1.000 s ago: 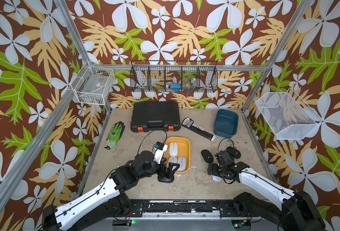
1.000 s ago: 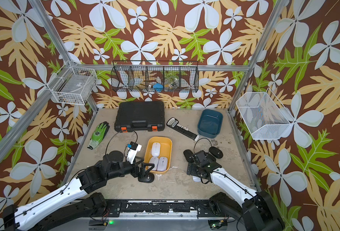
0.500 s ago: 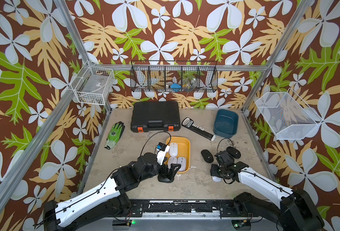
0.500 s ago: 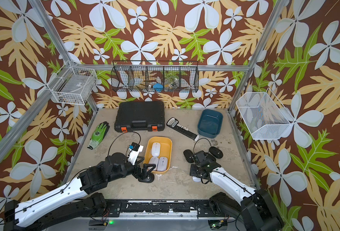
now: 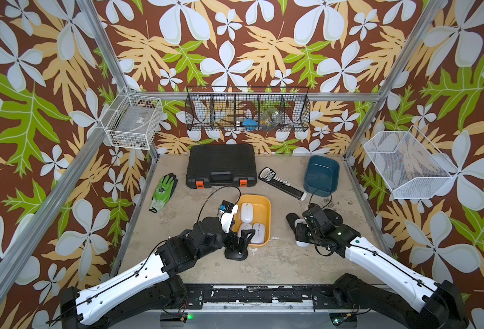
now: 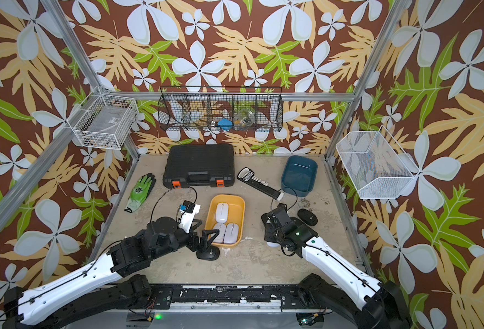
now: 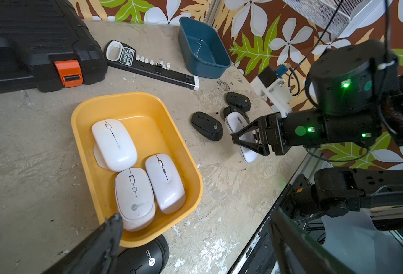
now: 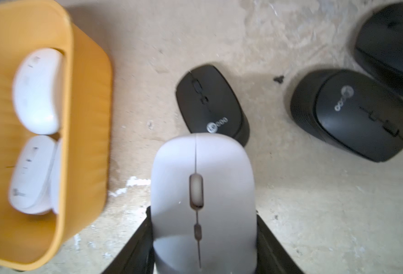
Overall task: Place the mice by color into the storage box
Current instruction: Pick up the mouse from the center of the board, then place the mouse in the storage box.
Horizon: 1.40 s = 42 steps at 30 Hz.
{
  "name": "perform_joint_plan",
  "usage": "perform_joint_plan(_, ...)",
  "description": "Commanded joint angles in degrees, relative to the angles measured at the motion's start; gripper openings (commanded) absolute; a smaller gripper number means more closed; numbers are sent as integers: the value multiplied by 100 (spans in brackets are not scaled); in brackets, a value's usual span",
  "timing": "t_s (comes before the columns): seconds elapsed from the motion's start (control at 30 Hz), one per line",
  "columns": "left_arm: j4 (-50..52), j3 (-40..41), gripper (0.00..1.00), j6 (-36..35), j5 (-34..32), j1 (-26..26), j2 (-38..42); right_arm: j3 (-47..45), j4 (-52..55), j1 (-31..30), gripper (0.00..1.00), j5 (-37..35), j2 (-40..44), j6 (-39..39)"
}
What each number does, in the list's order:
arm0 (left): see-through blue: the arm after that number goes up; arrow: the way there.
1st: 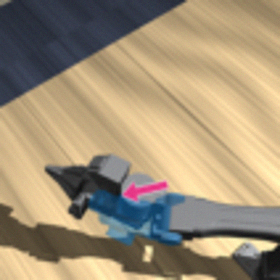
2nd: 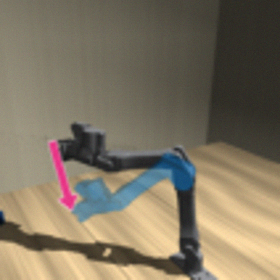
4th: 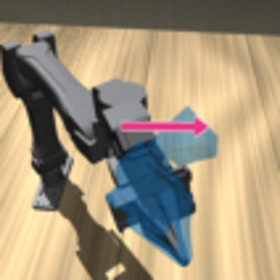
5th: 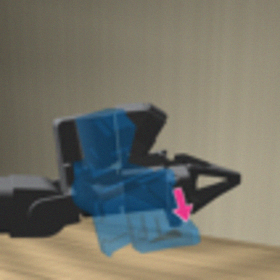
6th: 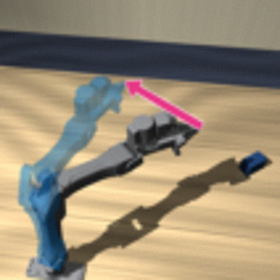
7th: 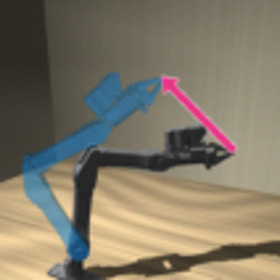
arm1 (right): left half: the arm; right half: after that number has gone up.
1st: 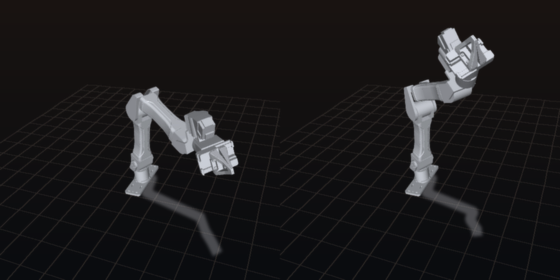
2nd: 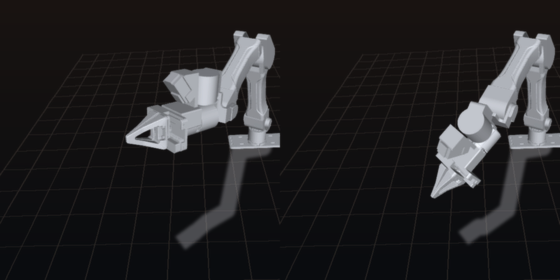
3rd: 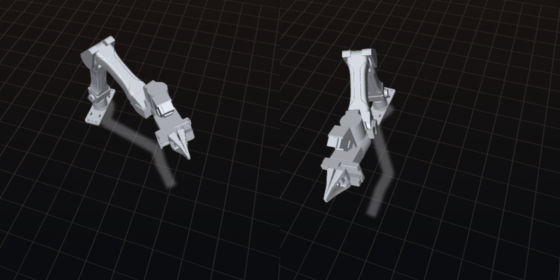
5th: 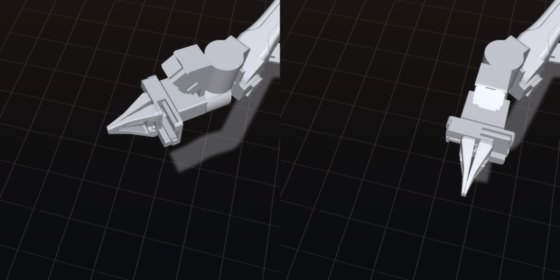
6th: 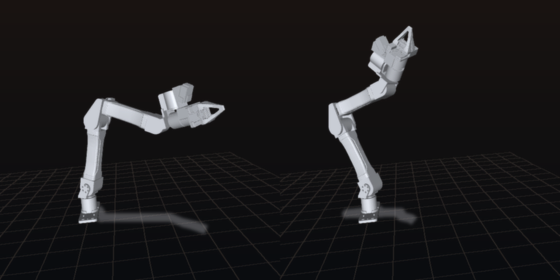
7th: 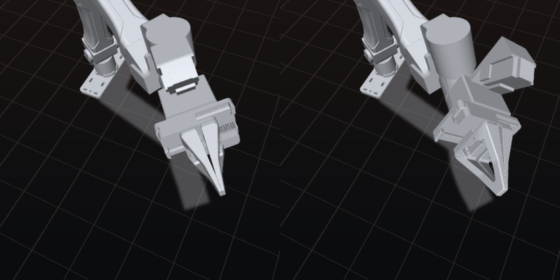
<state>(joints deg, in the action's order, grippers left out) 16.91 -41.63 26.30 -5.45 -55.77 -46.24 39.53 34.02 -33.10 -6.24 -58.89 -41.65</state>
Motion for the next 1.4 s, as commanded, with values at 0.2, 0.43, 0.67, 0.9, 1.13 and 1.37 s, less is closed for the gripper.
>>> perform_joint_plan(0.2, 160, -75, 100, -3, -344, -3, 62, 567, -40, -413, 50, -101, -303, -188)
perform_joint_plan(0.43, 234, -66, 100, 76, -420, 195, 86, 1354, -375, -1033, 51, -113, -1199, -282)
perform_joint_plan(0.67, 295, -2, 100, 138, -273, 809, 262, 2350, -693, -1510, 51, -152, -2478, -289)
perform_joint_plan(0.9, 388, -99, 100, 171, -402, 923, 280, 2956, -951, -1586, 53, -555, -3456, -428)
perform_joint_plan(1.13, 478, -135, 100, 216, -418, 937, 396, 3529, -943, -1590, 55, -894, -4491, -618)
perform_joint_plan(1.37, 598, -34, 100, 273, -390, 949, 553, 3784, -901, -1577, 56, -1279, -4816, -766)
